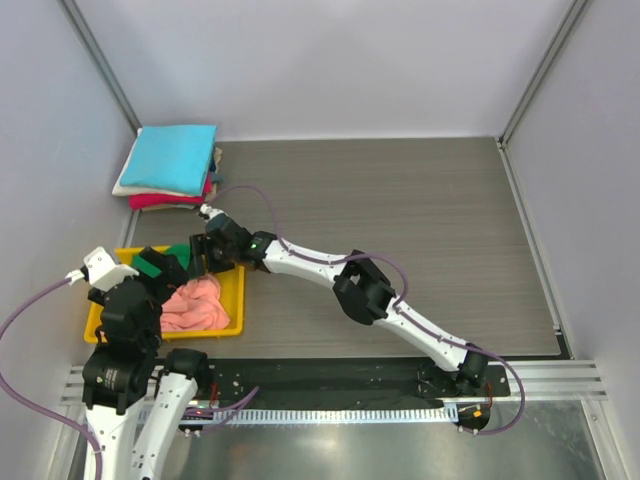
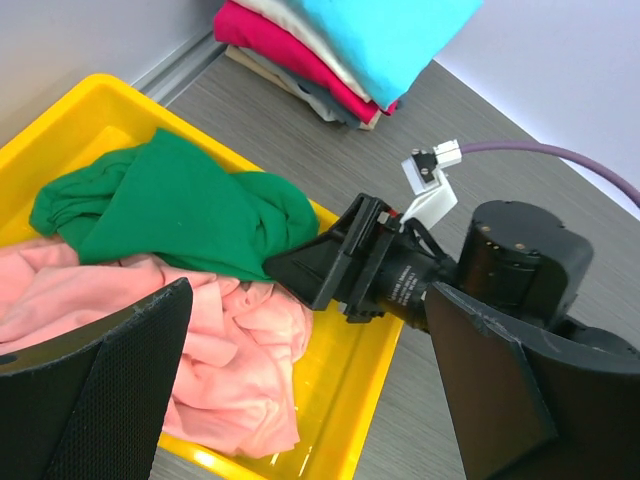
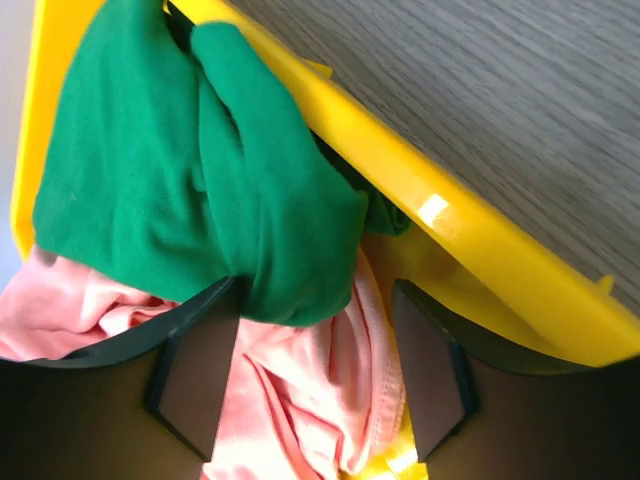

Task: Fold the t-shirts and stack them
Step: Grab the tshirt from the pile

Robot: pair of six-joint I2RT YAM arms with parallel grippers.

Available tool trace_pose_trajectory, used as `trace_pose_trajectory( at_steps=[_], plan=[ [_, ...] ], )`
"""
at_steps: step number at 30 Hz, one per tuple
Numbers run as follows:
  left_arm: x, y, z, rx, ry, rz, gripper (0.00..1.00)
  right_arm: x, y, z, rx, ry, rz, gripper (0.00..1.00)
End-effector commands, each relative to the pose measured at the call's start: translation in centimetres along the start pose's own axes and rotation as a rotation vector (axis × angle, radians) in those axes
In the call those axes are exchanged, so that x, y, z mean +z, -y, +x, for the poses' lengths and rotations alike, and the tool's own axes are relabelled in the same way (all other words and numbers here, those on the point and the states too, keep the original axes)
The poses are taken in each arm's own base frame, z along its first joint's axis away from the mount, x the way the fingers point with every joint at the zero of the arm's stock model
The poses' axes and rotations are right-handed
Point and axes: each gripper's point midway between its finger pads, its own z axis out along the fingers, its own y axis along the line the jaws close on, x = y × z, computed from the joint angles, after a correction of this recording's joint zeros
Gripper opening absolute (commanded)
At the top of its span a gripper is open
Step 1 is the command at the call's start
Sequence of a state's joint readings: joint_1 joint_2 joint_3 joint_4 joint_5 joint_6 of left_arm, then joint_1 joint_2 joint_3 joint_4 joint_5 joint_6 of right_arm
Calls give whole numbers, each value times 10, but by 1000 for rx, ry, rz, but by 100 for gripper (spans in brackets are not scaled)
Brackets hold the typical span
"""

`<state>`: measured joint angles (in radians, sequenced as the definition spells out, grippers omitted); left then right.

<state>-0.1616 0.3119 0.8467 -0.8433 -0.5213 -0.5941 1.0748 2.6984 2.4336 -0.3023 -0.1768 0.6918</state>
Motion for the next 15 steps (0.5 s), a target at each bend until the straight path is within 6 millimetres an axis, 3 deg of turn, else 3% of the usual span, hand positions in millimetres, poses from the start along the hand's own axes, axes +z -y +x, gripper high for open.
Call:
trace_pose_trajectory(
  at_steps=[1,3,5,7,9,11,12,15],
  plan=[
    [0,5,-6,-6,25,27,100,1,-18,-33,5,119,-51,65],
    [0,5,-6,-4,24,28,100,2,-22,-37,3,142,-63,50],
    [0,5,-6,-2,23,28,100,0,-27,-42,-4,169,-68,41],
    [0,5,-5,0,21,28,100,-4,-33,-49,-8,194,-80,22],
    [0,6,-6,-1,22,29,100,-12,-49,-60,-17,230,-109,9],
    [1,6,-5,1,19,27,100,-21,-63,-68,-45,262,-127,2],
    [1,5,-6,2,20,24,100,-30,-79,-73,-60,277,-152,1],
    [0,3,-7,5,23,16,100,-52,-98,-92,-111,329,-162,1]
  ],
)
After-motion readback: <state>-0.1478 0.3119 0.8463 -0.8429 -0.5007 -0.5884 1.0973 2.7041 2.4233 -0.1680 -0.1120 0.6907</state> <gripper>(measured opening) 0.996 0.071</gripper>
